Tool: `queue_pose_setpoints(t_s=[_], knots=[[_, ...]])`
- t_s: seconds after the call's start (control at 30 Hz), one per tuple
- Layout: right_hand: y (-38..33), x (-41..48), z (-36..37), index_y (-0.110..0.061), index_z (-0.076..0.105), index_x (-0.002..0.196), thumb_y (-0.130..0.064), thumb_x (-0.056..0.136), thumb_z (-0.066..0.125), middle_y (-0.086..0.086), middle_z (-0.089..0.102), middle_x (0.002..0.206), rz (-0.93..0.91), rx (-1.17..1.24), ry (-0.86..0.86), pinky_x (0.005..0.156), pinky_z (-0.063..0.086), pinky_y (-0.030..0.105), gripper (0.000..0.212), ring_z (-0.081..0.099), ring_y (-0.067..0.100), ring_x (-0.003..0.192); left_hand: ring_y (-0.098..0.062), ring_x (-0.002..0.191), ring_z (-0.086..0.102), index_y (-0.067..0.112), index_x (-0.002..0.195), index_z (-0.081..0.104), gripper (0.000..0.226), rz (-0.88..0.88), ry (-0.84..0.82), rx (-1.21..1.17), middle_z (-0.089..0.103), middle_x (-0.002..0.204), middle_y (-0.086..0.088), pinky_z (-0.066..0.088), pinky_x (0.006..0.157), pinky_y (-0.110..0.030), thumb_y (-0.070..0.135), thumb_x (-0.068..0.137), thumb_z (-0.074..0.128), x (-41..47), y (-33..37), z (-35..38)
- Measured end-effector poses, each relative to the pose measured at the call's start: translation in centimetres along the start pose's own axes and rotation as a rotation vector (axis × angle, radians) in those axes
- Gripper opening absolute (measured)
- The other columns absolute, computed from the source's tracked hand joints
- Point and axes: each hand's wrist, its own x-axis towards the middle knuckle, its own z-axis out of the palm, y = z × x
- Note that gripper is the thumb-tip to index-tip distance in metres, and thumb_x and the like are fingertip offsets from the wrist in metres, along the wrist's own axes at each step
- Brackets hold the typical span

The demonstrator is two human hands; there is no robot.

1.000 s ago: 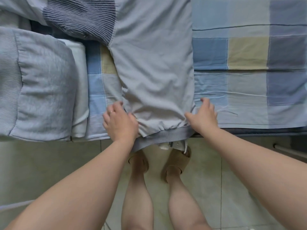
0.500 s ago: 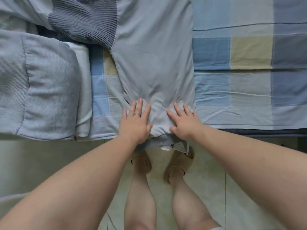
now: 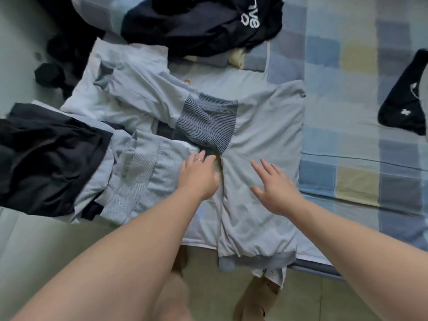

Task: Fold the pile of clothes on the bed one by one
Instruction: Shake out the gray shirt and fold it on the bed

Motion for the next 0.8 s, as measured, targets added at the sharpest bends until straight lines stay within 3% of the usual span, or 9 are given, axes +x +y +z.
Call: queue_pose_setpoints(t_s=[0.27,0.4,0.47,0.6,0.67,0.73,0.8], knots=[[-11.9,14.6,-1.7,-0.032,0.015,0.16,-0.038,0.099,0.055,-0.001,0.012,0.168,-0.048,0.164,0.115,0.124,0.015,0.04,0.073,0.015,0.022,0.154,-0.03,0.153,0.008,0.025,0.148,0.038,0.056,0.085,0.155,0.156,0.018,0.166,-0.006,0.007,0.124,-0.049,0.041,0.097,0.053,11.8,-13.3,-10.1],[-17.9,22.2,-1.7,-0.033,0.014,0.16,-0.042,0.099,0.054,-0.004,0.014,0.168,-0.09,0.224,0.126,0.124,0.017,0.042,0.073,0.012,0.018,0.154,-0.034,0.155,-0.002,0.024,0.157,0.021,0.073,-0.099,0.253,0.18,0.002,0.169,-0.006,0.005,0.125,-0.052,0.046,0.096,0.055,17.9,-21.2,-14.7],[-20.5,25.1,-2.1,-0.031,0.013,0.16,-0.041,0.1,0.053,-0.003,0.014,0.168,-0.105,0.25,0.134,0.124,0.017,0.041,0.073,0.013,0.018,0.154,-0.035,0.154,-0.001,0.022,0.159,0.011,0.091,-0.254,0.341,0.026,-0.002,0.169,-0.006,0.008,0.124,-0.05,0.054,0.091,0.061,20.7,-24.2,-16.6],[-23.8,29.9,-2.5,-0.033,0.009,0.16,-0.044,0.1,0.049,-0.003,0.007,0.169,-0.126,0.225,0.078,0.125,0.013,0.042,0.073,0.006,0.019,0.155,-0.033,0.149,0.024,0.016,0.16,0.009,0.116,-0.435,0.363,-0.508,0.018,0.165,-0.009,0.024,0.119,-0.044,0.056,0.076,0.079,25.4,-28.3,-18.8],[-24.7,32.0,-2.5,-0.034,0.009,0.16,-0.05,0.096,0.047,-0.005,0.007,0.169,-0.12,0.211,0.051,0.125,0.015,0.045,0.076,0.006,0.02,0.155,-0.03,0.139,0.044,0.016,0.155,0.023,0.119,-0.446,0.277,-0.727,0.042,0.154,-0.005,0.037,0.113,-0.04,0.063,0.062,0.082,27.3,-29.8,-19.0],[-25.5,33.4,-2.5,-0.033,0.011,0.16,-0.046,0.097,0.048,-0.006,0.008,0.169,-0.12,0.207,0.038,0.125,0.015,0.045,0.074,0.007,0.019,0.155,-0.025,0.127,0.055,0.022,0.138,0.046,0.11,-0.417,0.288,-0.733,0.058,0.135,0.003,0.043,0.109,-0.043,0.072,0.045,0.076,28.0,-30.5,-19.2],[-26.3,34.2,-2.6,-0.032,0.013,0.16,-0.042,0.099,0.05,-0.006,0.008,0.169,-0.109,0.221,0.034,0.125,0.014,0.043,0.072,0.007,0.018,0.155,-0.021,0.119,0.057,0.025,0.124,0.052,0.087,-0.349,0.314,-0.638,0.061,0.121,0.009,0.044,0.106,-0.044,0.067,0.053,0.078,28.7,-30.7,-19.2]])
